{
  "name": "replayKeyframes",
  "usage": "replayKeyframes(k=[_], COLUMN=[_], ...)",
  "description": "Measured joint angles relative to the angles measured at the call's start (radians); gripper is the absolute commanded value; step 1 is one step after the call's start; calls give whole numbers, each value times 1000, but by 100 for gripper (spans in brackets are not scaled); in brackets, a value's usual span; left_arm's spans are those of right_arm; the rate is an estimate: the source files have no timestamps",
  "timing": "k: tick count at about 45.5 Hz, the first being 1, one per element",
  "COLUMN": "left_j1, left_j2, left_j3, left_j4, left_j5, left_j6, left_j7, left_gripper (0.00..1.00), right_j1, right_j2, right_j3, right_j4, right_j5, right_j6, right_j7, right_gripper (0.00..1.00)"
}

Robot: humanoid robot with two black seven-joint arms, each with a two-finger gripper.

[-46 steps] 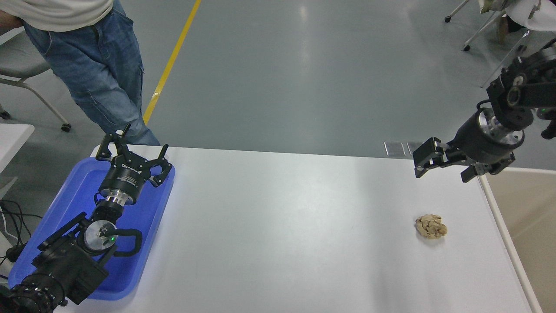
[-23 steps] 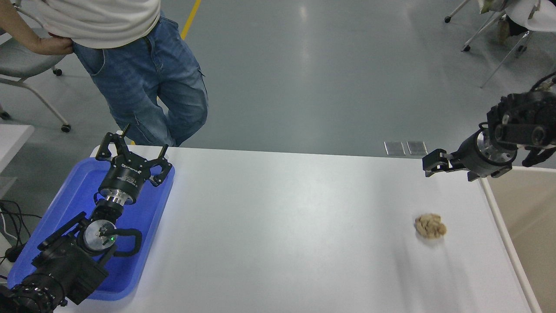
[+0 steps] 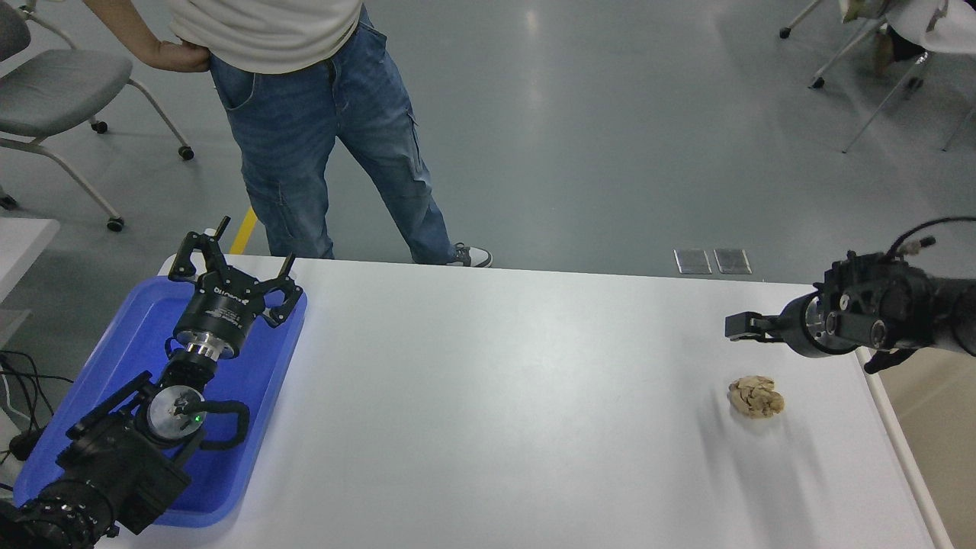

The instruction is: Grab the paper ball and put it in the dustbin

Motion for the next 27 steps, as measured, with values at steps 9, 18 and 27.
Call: replayKeyframes(k=[9,18,27], left_j1=[0,0,0], left_j2=[0,0,0], left_j3=[-1,-1,-1], left_j4=[0,0,0], left_j5=[0,0,0], left_j6=[0,0,0], left_j7=[0,0,-1], left_gripper=[100,100,100], right_j1=[-90,-147,-180], right_j2=[22,28,31], right_j3=[16,24,28], right_j4=[-92,-137,-144], right_j5=[-2,-2,-2], right_j6=[-27,-37,-38], right_j7=[0,0,0], right_gripper=[100,100,100])
